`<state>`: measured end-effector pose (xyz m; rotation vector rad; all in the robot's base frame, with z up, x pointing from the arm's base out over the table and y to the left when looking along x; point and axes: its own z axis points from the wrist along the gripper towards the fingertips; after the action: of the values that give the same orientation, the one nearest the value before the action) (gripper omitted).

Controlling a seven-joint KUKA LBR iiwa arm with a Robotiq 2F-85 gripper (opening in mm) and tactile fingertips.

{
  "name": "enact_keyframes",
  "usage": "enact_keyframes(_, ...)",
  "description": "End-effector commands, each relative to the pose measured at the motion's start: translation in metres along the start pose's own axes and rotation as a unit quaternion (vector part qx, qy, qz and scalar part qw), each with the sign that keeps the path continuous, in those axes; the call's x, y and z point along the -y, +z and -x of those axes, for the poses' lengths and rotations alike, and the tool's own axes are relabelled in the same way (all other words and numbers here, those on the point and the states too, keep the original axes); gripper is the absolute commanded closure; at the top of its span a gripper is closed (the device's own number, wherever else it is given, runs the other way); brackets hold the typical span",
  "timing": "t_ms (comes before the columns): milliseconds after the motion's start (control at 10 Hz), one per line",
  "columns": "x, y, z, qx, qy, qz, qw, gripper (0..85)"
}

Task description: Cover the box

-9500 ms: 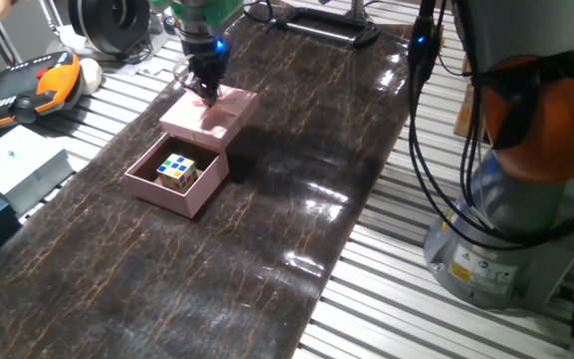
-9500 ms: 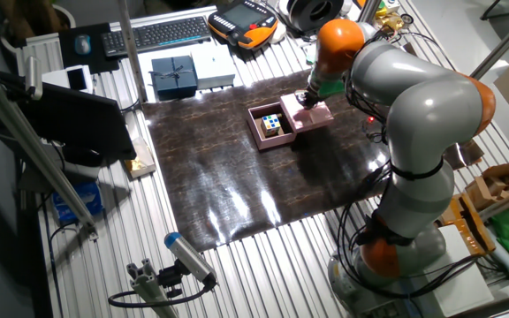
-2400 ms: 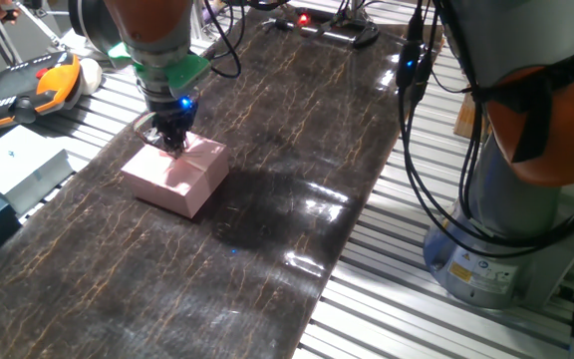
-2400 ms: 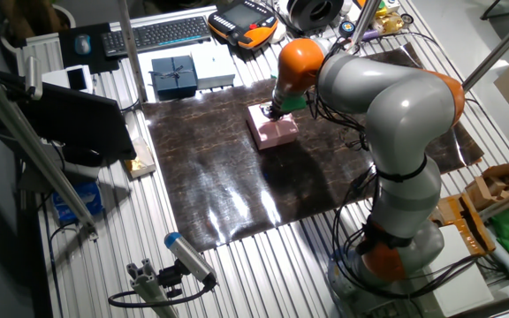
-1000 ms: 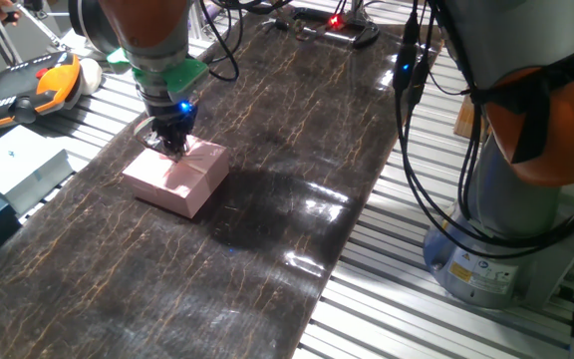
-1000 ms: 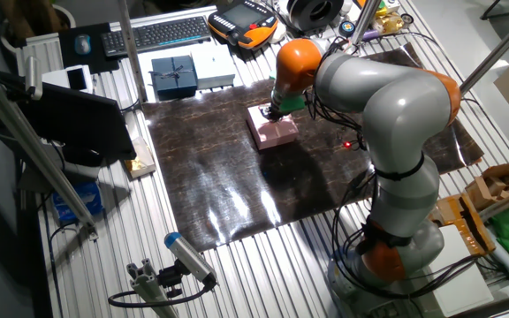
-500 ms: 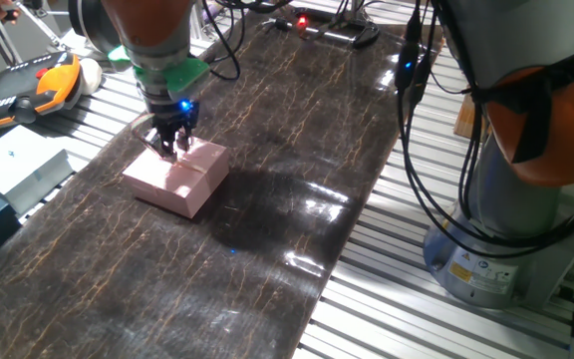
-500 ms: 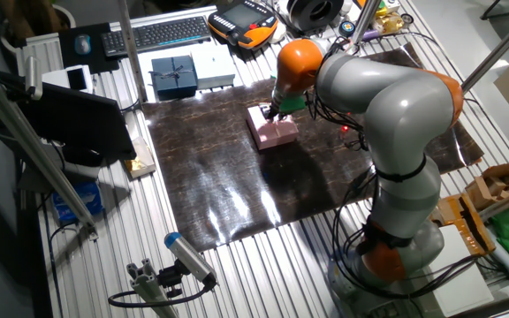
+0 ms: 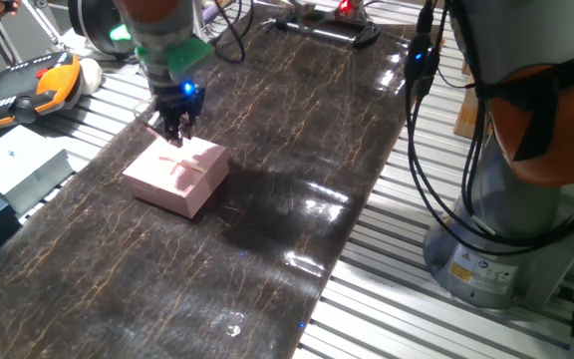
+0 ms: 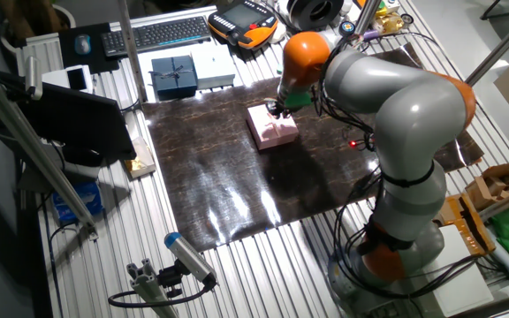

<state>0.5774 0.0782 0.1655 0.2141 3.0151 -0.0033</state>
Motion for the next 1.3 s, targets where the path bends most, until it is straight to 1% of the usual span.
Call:
enact_keyframes(0, 0.002, -0.008, -0.002, -0.001, 0.001, 0.000, 1.000, 84.3)
enact_keyframes(100, 0.005, -0.015, -0.003, -0.004, 0.002, -0.002, 1.000, 84.3)
enact_keyframes(300, 0.012, -0.023, -0.004, -0.018, 0.003, -0.006, 1.000, 84.3)
enact_keyframes(500, 0.021, -0.033, -0.005, -0.036, 0.013, 0.000, 0.999, 84.3)
enact_keyframes(600, 0.026, -0.039, -0.006, -0.043, 0.018, 0.006, 0.999, 84.3)
enact_keyframes(700, 0.031, -0.044, -0.007, -0.048, 0.018, 0.008, 0.999, 84.3)
enact_keyframes(800, 0.034, -0.048, -0.008, -0.052, 0.014, 0.004, 0.999, 84.3)
enact_keyframes(1000, 0.038, -0.053, -0.011, -0.053, 0.010, 0.000, 0.999, 84.3)
enact_keyframes(1200, 0.043, -0.057, -0.012, -0.055, 0.000, 0.002, 0.998, 84.3)
